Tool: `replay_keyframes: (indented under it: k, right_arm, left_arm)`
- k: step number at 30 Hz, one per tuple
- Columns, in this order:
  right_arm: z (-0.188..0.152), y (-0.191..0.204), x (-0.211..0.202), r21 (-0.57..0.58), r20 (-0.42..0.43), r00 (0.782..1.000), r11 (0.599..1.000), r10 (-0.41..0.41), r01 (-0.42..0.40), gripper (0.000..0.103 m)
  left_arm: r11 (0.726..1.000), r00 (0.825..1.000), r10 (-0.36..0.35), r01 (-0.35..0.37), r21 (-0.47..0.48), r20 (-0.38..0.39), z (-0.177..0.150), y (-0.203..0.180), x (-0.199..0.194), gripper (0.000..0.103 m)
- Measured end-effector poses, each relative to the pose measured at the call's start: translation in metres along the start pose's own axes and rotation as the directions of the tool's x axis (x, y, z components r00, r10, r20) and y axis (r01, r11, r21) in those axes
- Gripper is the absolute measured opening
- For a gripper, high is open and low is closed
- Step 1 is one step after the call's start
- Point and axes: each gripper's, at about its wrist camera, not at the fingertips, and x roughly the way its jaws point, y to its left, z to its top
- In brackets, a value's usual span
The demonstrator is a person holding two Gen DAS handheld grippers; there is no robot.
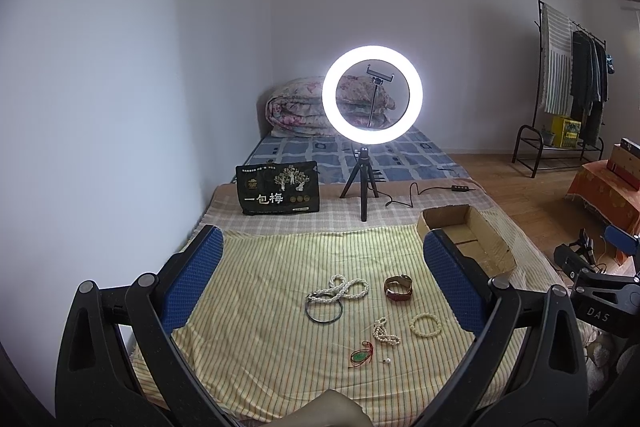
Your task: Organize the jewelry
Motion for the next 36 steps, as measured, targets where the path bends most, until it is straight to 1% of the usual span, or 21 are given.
replay_keyframes:
  k: [5, 12, 18, 21, 24, 26, 29, 31, 33, 34, 35, 36]
  right_arm:
    - [-0.001, 0.002, 0.003, -0.006, -0.013, 1.0, 1.0, 0.0, 0.0, 0.102]
    - [-0.002, 0.007, 0.013, -0.021, -0.034, 0.999, 1.0, -0.005, 0.004, 0.102]
    - [-0.007, 0.012, 0.027, -0.09, -0.037, 0.999, 0.996, -0.021, 0.017, 0.102]
    - [-0.013, 0.011, 0.039, -0.123, -0.047, 0.999, 0.992, -0.008, 0.002, 0.102]
    - [-0.018, 0.01, 0.052, -0.134, -0.076, 0.997, 0.99, 0.035, -0.045, 0.102]
    - [-0.022, 0.011, 0.066, -0.149, -0.117, 0.991, 0.985, 0.07, -0.087, 0.102]
    - [-0.029, 0.014, 0.081, -0.163, -0.165, 0.982, 0.98, 0.09, -0.117, 0.102]
    - [-0.035, 0.018, 0.096, -0.16, -0.215, 0.971, 0.977, 0.108, -0.144, 0.102]
    - [-0.039, 0.019, 0.105, -0.142, -0.25, 0.958, 0.974, 0.137, -0.176, 0.102]
    - [-0.041, 0.021, 0.111, -0.128, -0.273, 0.95, 0.972, 0.155, -0.196, 0.102]
    - [-0.043, 0.024, 0.117, -0.119, -0.289, 0.942, 0.97, 0.169, -0.21, 0.102]
    - [-0.045, 0.027, 0.123, -0.116, -0.302, 0.937, 0.968, 0.177, -0.221, 0.102]
  left_arm:
    - [1.0, 1.0, 0.002, -0.002, -0.005, -0.015, -0.005, 0.005, 0.009, 0.102]
    - [1.0, 0.999, 0.023, -0.023, 0.002, -0.029, -0.009, 0.011, 0.022, 0.102]
    - [0.998, 0.997, 0.058, -0.058, 0.002, -0.059, -0.012, 0.025, 0.042, 0.102]
    - [0.997, 0.994, 0.083, -0.083, 0.005, -0.074, -0.015, 0.033, 0.053, 0.102]
    - [0.997, 0.993, 0.073, -0.071, 0.026, -0.095, -0.019, 0.041, 0.067, 0.102]
    - [0.997, 0.992, 0.075, -0.071, 0.042, -0.104, -0.025, 0.046, 0.075, 0.102]
    - [0.995, 0.988, 0.078, -0.07, 0.064, -0.131, -0.035, 0.051, 0.089, 0.102]
    - [0.995, 0.984, 0.076, -0.065, 0.073, -0.163, -0.041, 0.052, 0.1, 0.102]
    - [0.997, 0.978, 0.064, -0.053, 0.06, -0.2, -0.048, 0.057, 0.114, 0.102]
    - [0.998, 0.974, 0.055, -0.046, 0.049, -0.22, -0.051, 0.06, 0.12, 0.1]
    - [0.999, 0.969, 0.047, -0.04, 0.036, -0.242, -0.054, 0.062, 0.127, 0.095]
    - [0.999, 0.963, 0.034, -0.03, 0.021, -0.266, -0.058, 0.065, 0.134, 0.092]
